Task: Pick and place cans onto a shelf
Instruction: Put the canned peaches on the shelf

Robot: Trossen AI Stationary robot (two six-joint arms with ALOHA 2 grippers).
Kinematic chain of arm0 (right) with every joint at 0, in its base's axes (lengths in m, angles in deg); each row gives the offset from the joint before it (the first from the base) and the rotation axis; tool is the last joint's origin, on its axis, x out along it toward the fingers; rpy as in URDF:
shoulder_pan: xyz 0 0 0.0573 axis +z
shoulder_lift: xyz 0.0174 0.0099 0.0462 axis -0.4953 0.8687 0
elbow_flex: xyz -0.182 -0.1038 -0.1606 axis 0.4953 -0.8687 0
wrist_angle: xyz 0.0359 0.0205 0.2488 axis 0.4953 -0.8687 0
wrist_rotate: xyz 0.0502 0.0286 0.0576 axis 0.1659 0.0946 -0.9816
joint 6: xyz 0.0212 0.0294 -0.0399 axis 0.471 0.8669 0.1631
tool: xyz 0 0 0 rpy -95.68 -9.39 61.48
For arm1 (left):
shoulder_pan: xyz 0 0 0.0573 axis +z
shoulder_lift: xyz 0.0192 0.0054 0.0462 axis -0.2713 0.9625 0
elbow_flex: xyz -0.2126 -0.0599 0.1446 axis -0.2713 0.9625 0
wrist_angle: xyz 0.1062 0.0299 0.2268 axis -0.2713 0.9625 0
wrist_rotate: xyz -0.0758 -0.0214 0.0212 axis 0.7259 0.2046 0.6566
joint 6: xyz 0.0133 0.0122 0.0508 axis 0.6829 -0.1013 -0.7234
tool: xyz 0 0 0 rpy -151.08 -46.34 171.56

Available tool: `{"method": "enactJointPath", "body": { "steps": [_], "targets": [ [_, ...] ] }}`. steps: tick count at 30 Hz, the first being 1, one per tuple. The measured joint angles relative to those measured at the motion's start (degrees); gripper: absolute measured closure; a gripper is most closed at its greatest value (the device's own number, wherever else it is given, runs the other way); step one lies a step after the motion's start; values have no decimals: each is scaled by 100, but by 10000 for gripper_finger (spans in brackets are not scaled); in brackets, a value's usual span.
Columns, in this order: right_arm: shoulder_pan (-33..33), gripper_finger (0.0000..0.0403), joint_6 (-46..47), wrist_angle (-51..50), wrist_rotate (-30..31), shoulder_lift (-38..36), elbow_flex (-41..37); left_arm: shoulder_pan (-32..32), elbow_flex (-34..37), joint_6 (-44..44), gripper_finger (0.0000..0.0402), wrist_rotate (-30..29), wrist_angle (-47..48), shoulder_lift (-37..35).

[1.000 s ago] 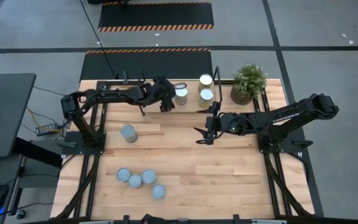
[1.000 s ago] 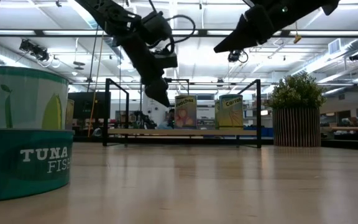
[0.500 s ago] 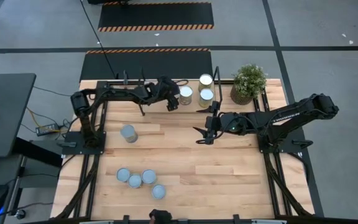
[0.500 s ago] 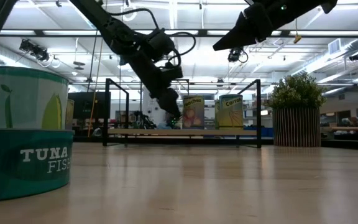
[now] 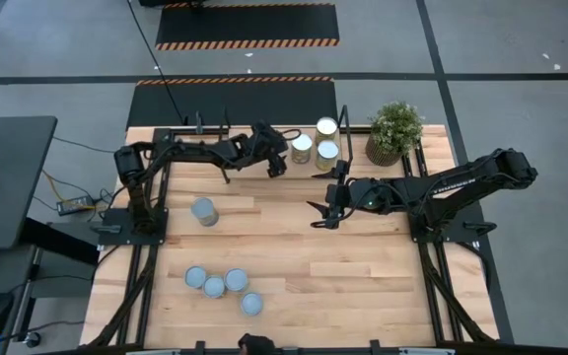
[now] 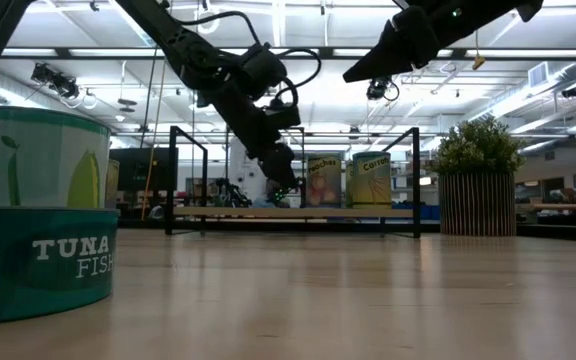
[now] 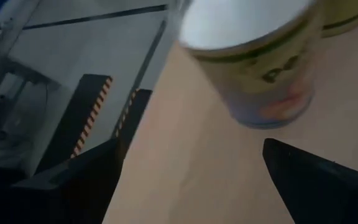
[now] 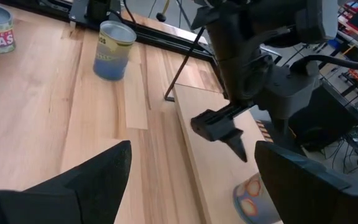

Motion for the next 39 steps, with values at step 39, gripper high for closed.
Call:
{"method": "enactJointPath", "body": {
  "steps": [39],
  "targets": [
    [1,54,-109,-3,236,-2,-7,-417,2,-1807,12,-454,-1985,363]
  ]
}}
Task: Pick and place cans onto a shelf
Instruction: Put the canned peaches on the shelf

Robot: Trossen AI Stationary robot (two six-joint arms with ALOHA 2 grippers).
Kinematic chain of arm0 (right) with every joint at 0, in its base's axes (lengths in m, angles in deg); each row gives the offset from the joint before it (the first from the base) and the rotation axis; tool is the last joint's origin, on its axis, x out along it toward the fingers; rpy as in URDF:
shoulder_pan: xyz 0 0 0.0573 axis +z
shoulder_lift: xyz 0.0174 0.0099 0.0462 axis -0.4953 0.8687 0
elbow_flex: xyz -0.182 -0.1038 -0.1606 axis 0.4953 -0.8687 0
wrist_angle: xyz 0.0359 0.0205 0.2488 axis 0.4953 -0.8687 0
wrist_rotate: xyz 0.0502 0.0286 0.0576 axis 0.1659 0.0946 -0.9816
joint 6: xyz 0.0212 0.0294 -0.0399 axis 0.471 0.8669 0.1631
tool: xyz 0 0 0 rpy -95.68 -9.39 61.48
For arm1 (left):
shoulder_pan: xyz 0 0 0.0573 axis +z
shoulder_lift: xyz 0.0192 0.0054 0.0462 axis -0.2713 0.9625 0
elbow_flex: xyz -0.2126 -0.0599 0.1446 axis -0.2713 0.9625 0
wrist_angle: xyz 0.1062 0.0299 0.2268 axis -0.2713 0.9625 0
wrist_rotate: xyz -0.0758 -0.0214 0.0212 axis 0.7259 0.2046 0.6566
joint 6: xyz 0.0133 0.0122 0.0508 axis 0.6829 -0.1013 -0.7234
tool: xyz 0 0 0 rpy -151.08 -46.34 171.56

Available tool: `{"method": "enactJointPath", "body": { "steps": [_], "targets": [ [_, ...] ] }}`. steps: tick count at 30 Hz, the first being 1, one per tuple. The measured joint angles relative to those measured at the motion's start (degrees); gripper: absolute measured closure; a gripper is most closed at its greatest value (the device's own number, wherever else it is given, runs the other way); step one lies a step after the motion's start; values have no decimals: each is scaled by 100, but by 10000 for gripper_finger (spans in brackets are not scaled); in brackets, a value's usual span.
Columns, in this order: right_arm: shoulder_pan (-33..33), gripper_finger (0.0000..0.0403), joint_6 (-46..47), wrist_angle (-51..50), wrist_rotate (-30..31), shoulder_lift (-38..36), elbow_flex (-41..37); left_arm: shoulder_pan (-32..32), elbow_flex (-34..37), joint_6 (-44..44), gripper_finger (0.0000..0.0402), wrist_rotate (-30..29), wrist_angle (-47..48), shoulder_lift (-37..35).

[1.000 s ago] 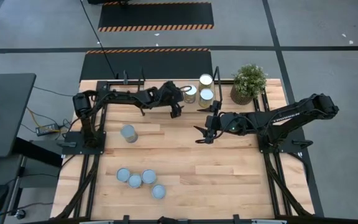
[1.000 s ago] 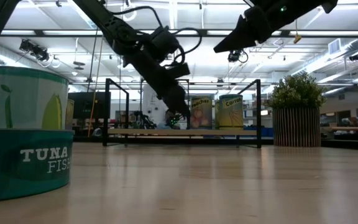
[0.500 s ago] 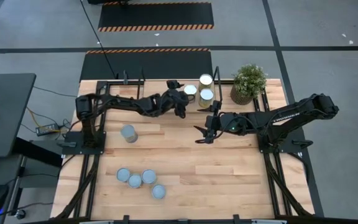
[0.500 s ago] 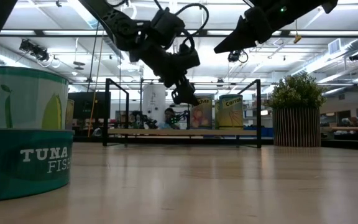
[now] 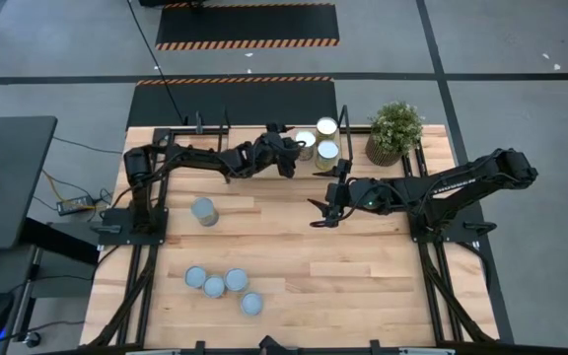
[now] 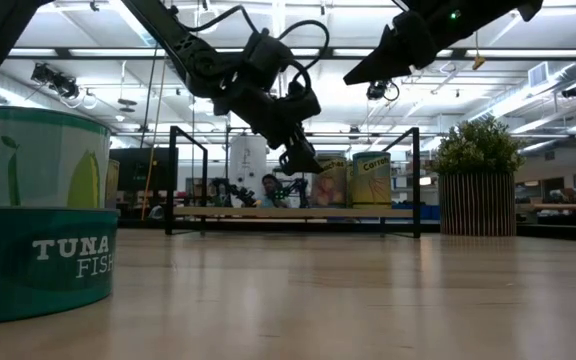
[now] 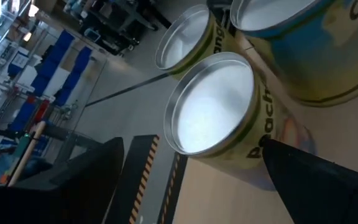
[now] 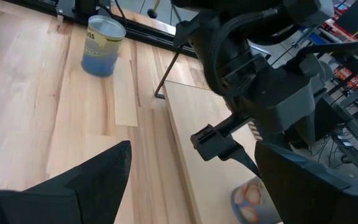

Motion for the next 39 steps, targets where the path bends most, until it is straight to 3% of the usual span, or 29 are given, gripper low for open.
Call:
{"method": "enactJointPath", "body": {
  "steps": [14,21,27,34,39],
  "targets": [
    [0,54,-221,245,207,0,0,178,0,292,12,250,-261,28],
    [-25,54,-260,63,306,0,196,-174,-2,242,12,235,458,-480],
    [-313,54,-259,-103,297,0,289,-402,-2,602,13,120,1667,-1171],
    [-849,54,-251,-95,-409,18,290,-611,4,1581,13,-164,3897,-2111],
    [-1135,54,-328,-65,-529,142,319,-886,4,2205,13,-177,4744,-2804]
  ]
}}
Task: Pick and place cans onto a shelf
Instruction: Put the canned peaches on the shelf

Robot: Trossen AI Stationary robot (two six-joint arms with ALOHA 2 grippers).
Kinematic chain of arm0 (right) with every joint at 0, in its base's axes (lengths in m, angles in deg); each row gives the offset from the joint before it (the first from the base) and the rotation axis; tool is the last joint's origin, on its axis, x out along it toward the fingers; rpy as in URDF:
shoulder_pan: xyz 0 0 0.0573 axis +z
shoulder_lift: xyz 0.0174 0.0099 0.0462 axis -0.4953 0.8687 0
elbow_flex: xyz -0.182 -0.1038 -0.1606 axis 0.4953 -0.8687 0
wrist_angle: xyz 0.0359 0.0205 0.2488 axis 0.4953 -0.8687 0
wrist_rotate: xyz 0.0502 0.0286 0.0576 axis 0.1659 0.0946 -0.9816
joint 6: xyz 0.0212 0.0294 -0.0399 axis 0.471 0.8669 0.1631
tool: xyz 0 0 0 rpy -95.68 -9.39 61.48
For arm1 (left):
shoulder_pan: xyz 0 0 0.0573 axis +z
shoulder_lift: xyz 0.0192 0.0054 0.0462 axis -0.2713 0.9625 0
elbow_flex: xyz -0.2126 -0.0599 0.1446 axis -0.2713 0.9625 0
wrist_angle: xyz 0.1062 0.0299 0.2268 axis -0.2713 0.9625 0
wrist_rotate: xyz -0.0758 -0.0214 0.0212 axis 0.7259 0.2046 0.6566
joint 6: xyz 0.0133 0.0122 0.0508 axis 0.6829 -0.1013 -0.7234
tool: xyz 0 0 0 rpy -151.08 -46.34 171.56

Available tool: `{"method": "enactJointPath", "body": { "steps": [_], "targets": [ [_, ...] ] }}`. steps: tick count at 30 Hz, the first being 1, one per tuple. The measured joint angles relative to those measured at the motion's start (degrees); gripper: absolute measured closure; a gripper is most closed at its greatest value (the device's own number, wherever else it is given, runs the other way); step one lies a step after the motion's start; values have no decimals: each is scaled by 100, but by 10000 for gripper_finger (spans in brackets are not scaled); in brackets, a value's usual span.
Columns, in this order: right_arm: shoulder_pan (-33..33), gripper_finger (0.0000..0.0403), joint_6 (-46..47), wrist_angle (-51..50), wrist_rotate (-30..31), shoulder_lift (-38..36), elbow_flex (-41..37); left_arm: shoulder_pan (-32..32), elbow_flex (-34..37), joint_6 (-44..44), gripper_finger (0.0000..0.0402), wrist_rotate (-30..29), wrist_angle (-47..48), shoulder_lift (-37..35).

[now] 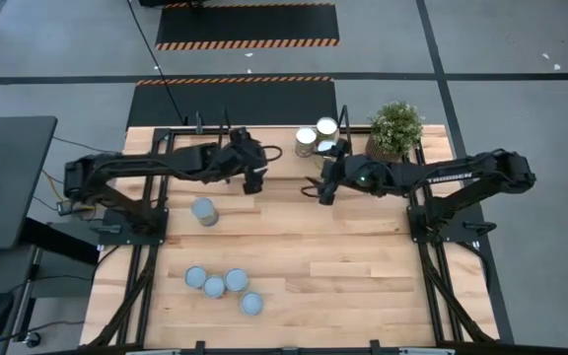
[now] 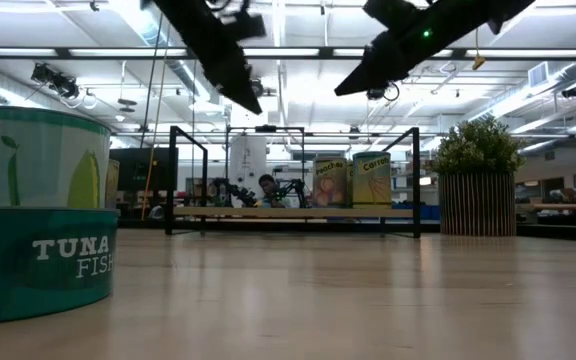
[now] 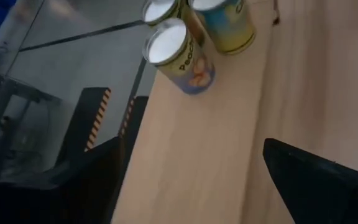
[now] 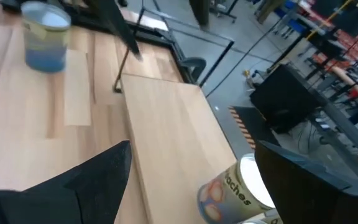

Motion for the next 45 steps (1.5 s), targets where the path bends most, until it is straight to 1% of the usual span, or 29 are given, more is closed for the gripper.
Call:
{"method": "enactJointPath", "body": {
  "steps": [4,9,12,14,17,21,25,28,33,38,40,44,45],
  "targets": [
    [-121,54,-24,-320,-194,385,374,-264,-2,272,13,-4,305,-521],
    [-279,54,-340,-607,-227,1065,1031,-566,-2,660,13,-4,617,-994],
    [-456,54,-418,-969,-225,1395,1453,-734,56,905,13,-11,842,-1182],
    [-576,54,-446,-1228,-206,1611,1703,-861,309,951,13,-97,781,-1382],
    [-674,54,-566,-1551,-42,1913,2035,-1041,875,961,13,-414,542,-1723],
    [-738,54,-802,-1925,417,2275,2393,-1206,1626,1107,13,-654,178,-2258],
    [-775,54,-1054,-2200,1057,2608,2638,-1296,2244,1217,13,-658,-272,-2825],
    [-808,54,-1225,-2335,1346,2805,2745,-1347,2575,1218,13,-654,-490,-3239],
    [-923,54,-1259,-2563,1437,3072,2957,-1394,2947,1221,13,-679,-600,-3929],
    [-1023,54,-1189,-2915,1438,3410,3399,-1504,3225,1220,13,-725,-730,-4691],
    [-1073,54,-1248,-2908,1441,3524,3551,-1539,3355,1243,13,-761,-771,-4984],
    [-1229,54,-1328,-2982,1511,3630,3612,-1625,3613,1405,13,-763,-1003,-5455],
    [-1263,54,-1326,-3132,1576,3630,3602,-1645,3699,1447,13,-763,-1119,-5545]
  ]
}}
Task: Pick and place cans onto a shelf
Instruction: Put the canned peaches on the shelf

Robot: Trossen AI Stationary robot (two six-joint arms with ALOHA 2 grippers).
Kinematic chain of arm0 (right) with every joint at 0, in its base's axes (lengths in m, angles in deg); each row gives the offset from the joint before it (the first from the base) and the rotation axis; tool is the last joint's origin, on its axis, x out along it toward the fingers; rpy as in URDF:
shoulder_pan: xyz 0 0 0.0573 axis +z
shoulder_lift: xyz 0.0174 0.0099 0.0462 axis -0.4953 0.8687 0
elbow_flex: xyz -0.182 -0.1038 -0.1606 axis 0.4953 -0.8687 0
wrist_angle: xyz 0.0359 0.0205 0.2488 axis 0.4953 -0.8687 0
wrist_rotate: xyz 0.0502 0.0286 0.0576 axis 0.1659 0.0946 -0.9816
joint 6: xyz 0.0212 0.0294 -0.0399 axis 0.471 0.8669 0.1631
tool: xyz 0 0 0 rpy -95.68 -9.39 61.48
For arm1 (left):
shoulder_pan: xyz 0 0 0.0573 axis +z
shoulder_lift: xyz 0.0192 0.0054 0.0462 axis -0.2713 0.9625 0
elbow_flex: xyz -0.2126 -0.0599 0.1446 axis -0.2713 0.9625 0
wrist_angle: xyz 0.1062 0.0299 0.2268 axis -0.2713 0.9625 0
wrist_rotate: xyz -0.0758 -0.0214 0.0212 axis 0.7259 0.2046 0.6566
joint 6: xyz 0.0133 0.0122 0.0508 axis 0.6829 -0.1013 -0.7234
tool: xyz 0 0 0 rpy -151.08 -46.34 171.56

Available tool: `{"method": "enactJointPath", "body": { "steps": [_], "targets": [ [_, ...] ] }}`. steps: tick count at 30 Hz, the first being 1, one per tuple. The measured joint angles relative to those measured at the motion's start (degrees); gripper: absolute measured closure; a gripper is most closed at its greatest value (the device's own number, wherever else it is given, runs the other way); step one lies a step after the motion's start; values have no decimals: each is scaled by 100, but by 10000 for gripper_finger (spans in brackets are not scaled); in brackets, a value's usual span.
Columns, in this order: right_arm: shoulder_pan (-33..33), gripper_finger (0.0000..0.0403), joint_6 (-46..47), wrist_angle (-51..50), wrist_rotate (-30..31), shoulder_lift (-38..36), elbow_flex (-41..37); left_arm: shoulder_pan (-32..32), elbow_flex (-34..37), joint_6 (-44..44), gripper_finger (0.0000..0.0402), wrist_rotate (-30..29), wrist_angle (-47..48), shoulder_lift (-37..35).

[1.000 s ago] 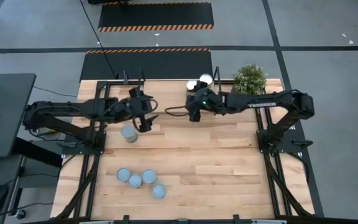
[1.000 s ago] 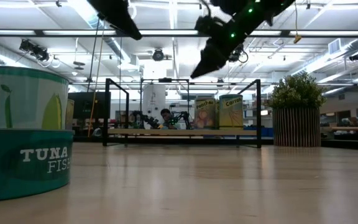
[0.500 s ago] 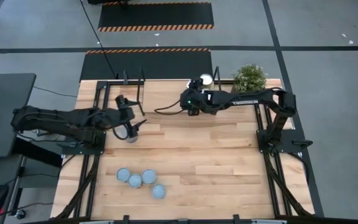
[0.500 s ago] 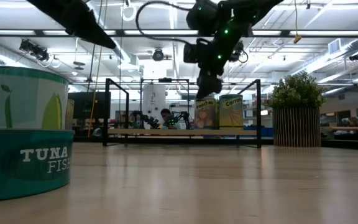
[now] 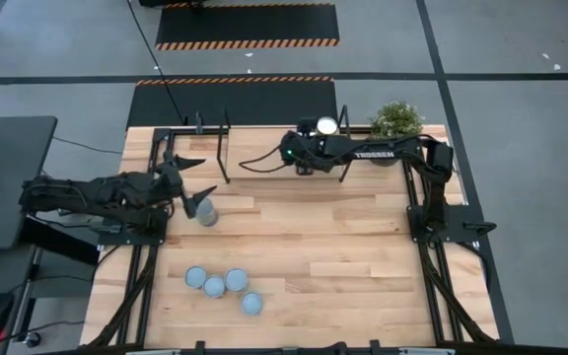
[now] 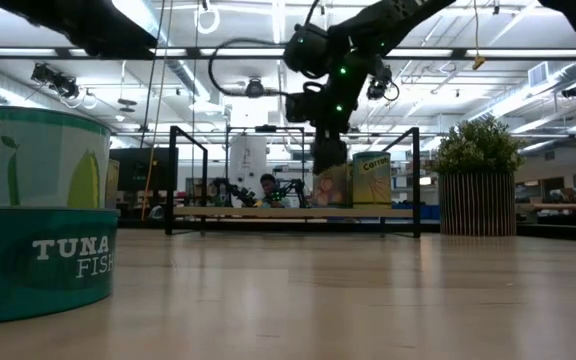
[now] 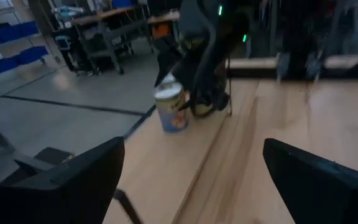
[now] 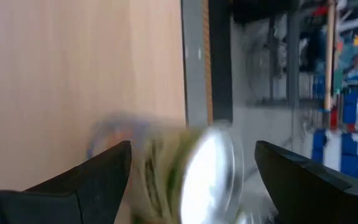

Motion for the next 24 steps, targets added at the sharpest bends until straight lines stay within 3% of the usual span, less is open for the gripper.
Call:
{"method": "enactJointPath", "body": {
  "steps": [11,24],
  "targets": [
    [-108,54,23,-184,116,20,5,-15,520,1115,13,8,-81,-268],
    [-253,54,-265,-69,-2,20,0,-13,521,1270,13,10,28,-267]
  ]
}}
